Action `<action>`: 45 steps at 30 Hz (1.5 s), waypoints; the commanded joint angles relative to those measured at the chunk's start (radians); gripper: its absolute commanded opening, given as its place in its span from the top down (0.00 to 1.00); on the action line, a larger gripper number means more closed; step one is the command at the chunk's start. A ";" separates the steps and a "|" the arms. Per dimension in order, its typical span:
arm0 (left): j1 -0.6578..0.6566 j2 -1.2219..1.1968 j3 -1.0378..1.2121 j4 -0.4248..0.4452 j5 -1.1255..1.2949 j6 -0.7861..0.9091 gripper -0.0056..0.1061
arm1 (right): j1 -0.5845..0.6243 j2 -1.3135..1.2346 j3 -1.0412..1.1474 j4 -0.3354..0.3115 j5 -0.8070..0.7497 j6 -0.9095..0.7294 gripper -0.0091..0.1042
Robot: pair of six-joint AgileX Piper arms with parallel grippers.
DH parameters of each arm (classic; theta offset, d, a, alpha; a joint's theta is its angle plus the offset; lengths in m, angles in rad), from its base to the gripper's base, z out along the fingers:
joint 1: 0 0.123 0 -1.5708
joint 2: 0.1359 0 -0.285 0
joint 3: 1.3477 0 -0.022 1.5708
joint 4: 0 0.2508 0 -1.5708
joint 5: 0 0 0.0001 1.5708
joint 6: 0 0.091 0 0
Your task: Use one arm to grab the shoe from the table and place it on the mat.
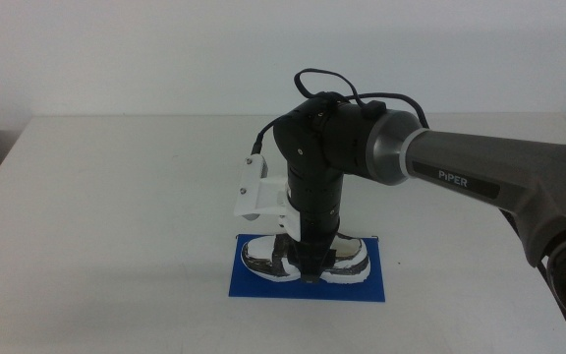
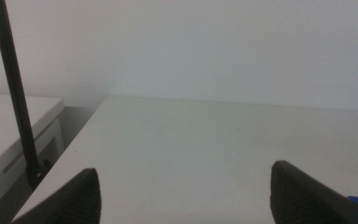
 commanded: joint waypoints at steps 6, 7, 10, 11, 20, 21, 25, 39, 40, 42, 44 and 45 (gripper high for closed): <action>-0.005 -0.007 0.005 -0.004 -0.082 -0.003 0.11 | -0.009 -0.064 -0.029 0.001 -0.005 -0.004 0.37; -0.005 -0.007 0.005 -0.004 -0.082 -0.003 0.11 | -0.009 -0.066 -0.029 0.001 -0.005 -0.004 0.34; -0.005 -0.007 0.005 -0.004 -0.082 -0.003 0.11 | -0.009 -0.074 -0.029 0.001 -0.006 -0.004 0.29; -0.005 -0.007 0.005 -0.004 -0.082 -0.003 0.11 | -0.010 -0.079 -0.029 0.001 -0.006 -0.004 0.29; -0.005 -0.007 0.005 -0.004 -0.082 -0.003 0.11 | -0.017 -0.278 -0.029 0.001 -0.004 0.032 0.29; -0.005 -0.007 0.005 -0.004 -0.082 -0.003 0.11 | -0.021 -0.309 -0.029 0.000 -0.004 0.053 0.29; -0.005 -0.007 0.005 -0.004 -0.082 -0.003 0.11 | -0.067 -0.435 -0.016 -0.030 -0.017 0.201 0.29; -0.005 -0.007 0.005 -0.004 -0.082 -0.003 0.11 | -0.424 -1.033 0.609 -0.019 -0.546 0.493 0.25; -0.005 -0.007 0.005 -0.004 -0.082 -0.003 0.11 | -0.456 -1.077 0.668 -0.012 -0.586 0.517 0.23; -0.005 -0.007 0.005 -0.004 -0.082 -0.003 0.11 | -0.507 -1.152 0.782 -0.011 -0.656 0.554 0.19; -0.005 -0.007 0.005 -0.004 -0.082 -0.003 0.11 | -0.551 -1.231 0.888 -0.010 -0.723 0.590 0.15; -0.005 -0.007 0.005 -0.004 -0.082 -0.003 0.11 | -0.567 -1.270 0.936 -0.011 -0.753 0.600 0.13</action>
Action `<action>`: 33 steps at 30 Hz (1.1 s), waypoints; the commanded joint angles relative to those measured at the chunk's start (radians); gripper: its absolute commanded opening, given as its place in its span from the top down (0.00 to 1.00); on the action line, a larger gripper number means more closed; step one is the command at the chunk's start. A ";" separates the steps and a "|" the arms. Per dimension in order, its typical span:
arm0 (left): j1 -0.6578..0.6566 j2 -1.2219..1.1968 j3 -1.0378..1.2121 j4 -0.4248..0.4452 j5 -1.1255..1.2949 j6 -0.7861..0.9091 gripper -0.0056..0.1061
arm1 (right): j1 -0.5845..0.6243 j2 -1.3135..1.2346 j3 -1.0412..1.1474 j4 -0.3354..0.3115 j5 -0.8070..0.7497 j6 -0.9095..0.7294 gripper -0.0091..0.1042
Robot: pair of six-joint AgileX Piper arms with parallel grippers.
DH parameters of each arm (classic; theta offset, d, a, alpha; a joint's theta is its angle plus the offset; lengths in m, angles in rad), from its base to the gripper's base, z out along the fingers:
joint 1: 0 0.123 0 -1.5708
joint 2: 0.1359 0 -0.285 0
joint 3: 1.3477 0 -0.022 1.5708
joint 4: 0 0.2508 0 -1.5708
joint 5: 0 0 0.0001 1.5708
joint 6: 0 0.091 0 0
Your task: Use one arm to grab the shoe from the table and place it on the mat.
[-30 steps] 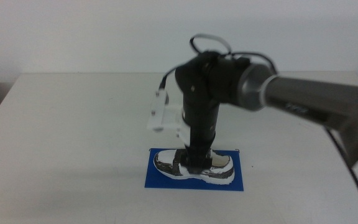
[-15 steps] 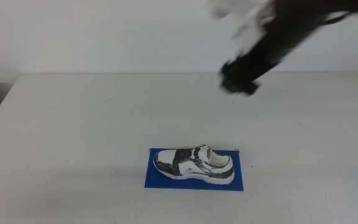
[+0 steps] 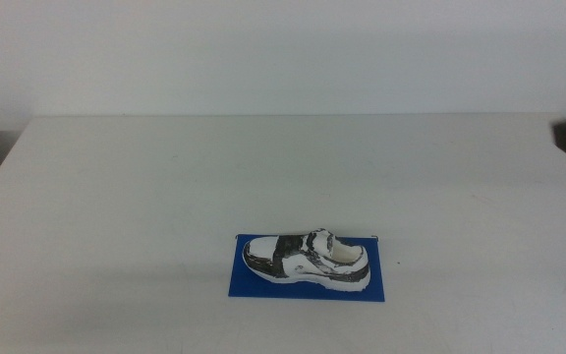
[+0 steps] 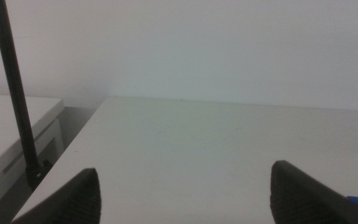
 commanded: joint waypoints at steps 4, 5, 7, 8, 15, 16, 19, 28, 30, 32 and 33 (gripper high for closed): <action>-0.005 -0.007 0.005 -0.004 -0.082 -0.003 0.11 | -0.049 -0.192 0.187 -0.001 -0.203 0.067 0.11; -0.005 -0.007 0.005 -0.004 -0.082 -0.003 0.11 | -0.049 -0.228 0.223 -0.001 -0.217 0.081 0.11; -0.005 -0.007 0.005 -0.004 -0.082 -0.003 0.11 | -0.049 -0.299 0.283 -0.001 -0.238 0.105 0.11; -0.005 -0.007 0.005 -0.004 -0.082 -0.003 0.11 | -0.049 -0.343 0.316 -0.001 -0.252 0.105 0.11; -0.005 -0.007 0.005 -0.004 -0.082 -0.003 0.11 | -0.049 -0.630 0.505 -0.001 -0.295 0.135 0.11; -0.005 -0.007 0.005 -0.004 -0.082 -0.003 0.11 | -0.049 -0.672 0.529 0.001 -0.293 0.135 0.11; -0.005 -0.007 0.005 -0.004 -0.082 -0.003 0.11 | -0.049 -0.792 0.593 0.002 -0.288 0.138 0.11; -0.005 -0.007 0.005 -0.004 -0.082 -0.003 0.11 | -0.049 -0.989 0.713 0.003 -0.291 0.138 0.11; -0.005 -0.007 0.005 -0.004 -0.082 -0.003 0.11 | -0.049 -0.987 0.744 0.003 -0.290 0.138 0.11; -0.005 -0.006 0.005 -0.004 -0.081 -0.003 0.11 | -0.049 -0.988 0.780 0.003 -0.291 0.138 0.11; -0.005 -0.006 0.005 -0.004 -0.081 -0.003 0.11 | -0.049 -0.988 0.796 0.003 -0.293 0.138 0.11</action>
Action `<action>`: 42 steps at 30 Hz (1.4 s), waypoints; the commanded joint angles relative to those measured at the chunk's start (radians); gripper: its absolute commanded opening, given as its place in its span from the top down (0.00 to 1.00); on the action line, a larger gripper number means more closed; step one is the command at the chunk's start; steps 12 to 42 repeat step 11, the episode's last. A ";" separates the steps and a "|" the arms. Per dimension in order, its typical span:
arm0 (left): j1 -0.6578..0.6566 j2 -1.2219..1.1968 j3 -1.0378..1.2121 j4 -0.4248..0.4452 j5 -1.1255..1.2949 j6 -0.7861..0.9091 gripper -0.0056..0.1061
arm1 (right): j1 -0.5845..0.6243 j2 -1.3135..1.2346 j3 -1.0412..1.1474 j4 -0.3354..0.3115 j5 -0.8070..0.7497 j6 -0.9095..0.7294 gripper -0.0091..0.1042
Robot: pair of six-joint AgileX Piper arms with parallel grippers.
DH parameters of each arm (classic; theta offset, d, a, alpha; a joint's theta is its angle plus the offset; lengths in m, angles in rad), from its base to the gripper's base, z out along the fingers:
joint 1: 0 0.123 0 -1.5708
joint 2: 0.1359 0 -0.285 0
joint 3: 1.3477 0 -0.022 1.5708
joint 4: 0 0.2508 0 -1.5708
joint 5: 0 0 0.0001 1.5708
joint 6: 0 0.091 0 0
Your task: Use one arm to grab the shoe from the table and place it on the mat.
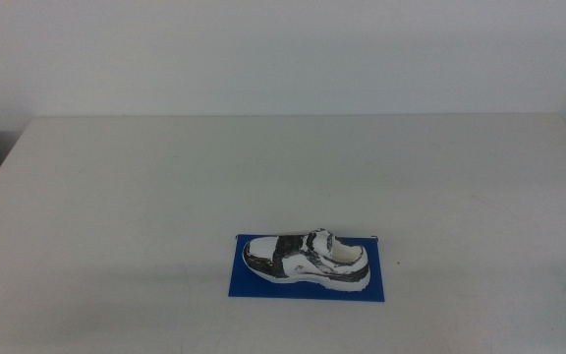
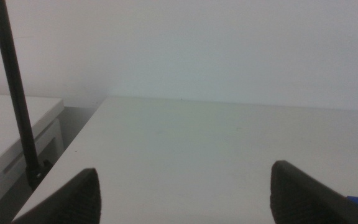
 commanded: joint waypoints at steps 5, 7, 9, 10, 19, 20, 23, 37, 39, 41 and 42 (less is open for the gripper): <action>-0.005 -0.006 0.005 -0.004 -0.082 -0.003 0.11 | -0.006 -0.025 0.067 -0.003 -0.077 -0.003 0.11; -0.005 -0.006 0.005 -0.004 -0.082 -0.003 0.11 | -0.006 -0.025 0.083 -0.003 -0.078 -0.003 0.11; -0.005 -0.006 0.005 -0.004 -0.082 -0.003 0.11 | -0.006 -0.025 0.096 -0.003 -0.080 -0.003 0.11; -0.005 -0.006 0.005 -0.004 -0.082 -0.003 0.11 | -0.006 -0.025 0.096 -0.003 -0.067 -0.003 0.11; -0.005 -0.006 0.005 -0.004 -0.082 -0.003 0.11 | -0.006 -0.025 0.096 -0.003 -0.067 -0.003 0.11; -0.005 -0.006 0.005 -0.004 -0.082 -0.003 0.11 | -0.006 -0.025 0.096 -0.003 -0.067 -0.003 0.11; -0.005 -0.006 0.005 -0.004 -0.082 -0.003 0.11 | -0.006 -0.025 0.096 -0.003 -0.067 -0.003 0.11; -0.005 -0.006 0.005 -0.004 -0.082 -0.003 0.11 | -0.006 -0.025 0.096 -0.003 -0.067 -0.003 0.11; -0.005 -0.006 0.005 -0.004 -0.082 -0.003 0.11 | -0.006 -0.025 0.096 -0.003 -0.067 -0.003 0.11; -0.005 -0.006 0.005 -0.004 -0.082 -0.003 0.11 | -0.006 -0.025 0.096 -0.003 -0.067 -0.003 0.11; -0.005 -0.006 0.005 -0.004 -0.082 -0.003 0.11 | -0.006 -0.025 0.096 -0.003 -0.067 -0.003 0.11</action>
